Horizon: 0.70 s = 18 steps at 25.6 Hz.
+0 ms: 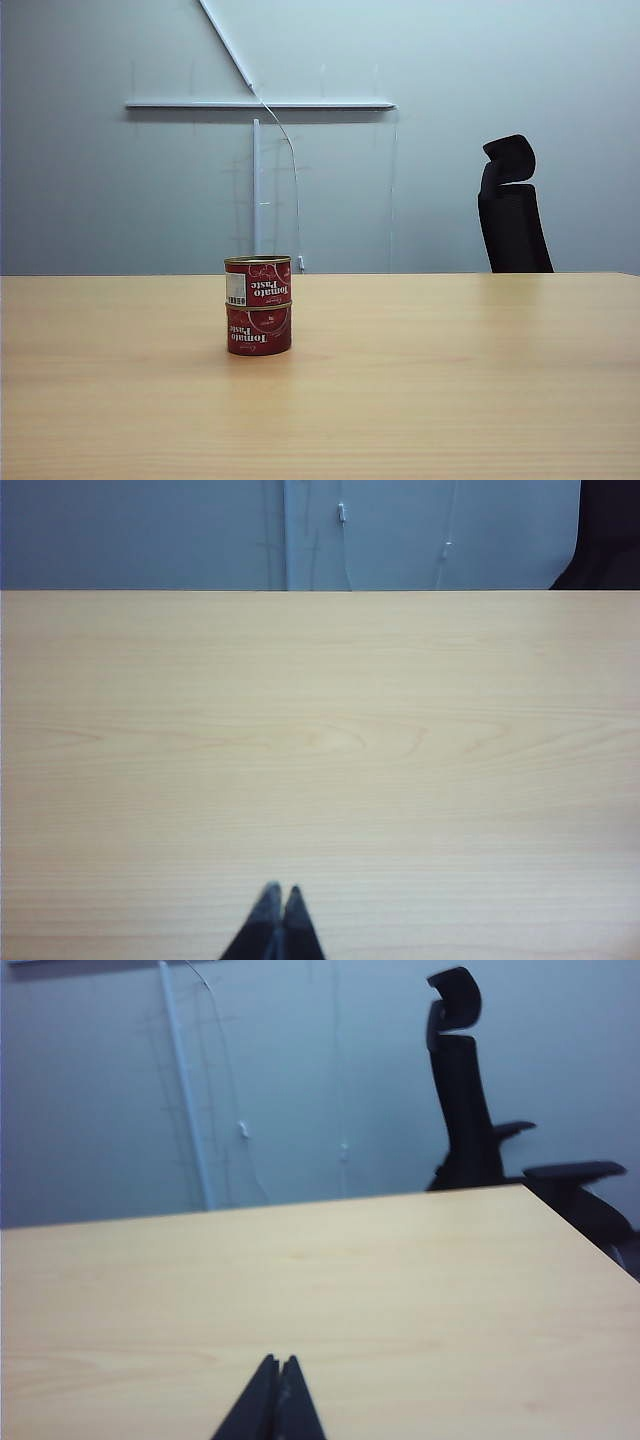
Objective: Stack a can of tomatoes on the right onto the can of tomatoes on the left.
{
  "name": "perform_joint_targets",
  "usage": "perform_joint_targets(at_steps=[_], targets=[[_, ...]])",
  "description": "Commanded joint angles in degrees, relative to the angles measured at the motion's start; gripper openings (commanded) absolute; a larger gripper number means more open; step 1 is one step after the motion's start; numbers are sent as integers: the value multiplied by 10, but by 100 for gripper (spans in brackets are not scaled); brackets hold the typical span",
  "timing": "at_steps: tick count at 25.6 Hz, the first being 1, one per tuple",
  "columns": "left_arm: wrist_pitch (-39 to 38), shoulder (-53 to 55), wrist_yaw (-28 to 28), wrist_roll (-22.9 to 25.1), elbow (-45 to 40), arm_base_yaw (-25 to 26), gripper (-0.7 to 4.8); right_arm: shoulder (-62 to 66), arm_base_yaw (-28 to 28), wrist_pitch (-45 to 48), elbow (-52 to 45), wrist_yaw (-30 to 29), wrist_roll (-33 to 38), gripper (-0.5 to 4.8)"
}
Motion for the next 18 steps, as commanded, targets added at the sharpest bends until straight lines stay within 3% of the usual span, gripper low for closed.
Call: perform_joint_targets(at_steps=[1, 4, 10, 18], targets=[[4, 1, 2, 0, 2, 0, -4, -13, -17, -29, -2, 0, 2, -8], [5, 1, 1, 0, 2, 0, -4, -13, -17, -32, -2, -1, 2, -8], [4, 1, 1, 0, 2, 0, -4, -13, -39, -43, -2, -62, -1, -8], [4, 1, 1, 0, 2, 0, -4, -13, -61, -79, -2, -62, -18, -8]])
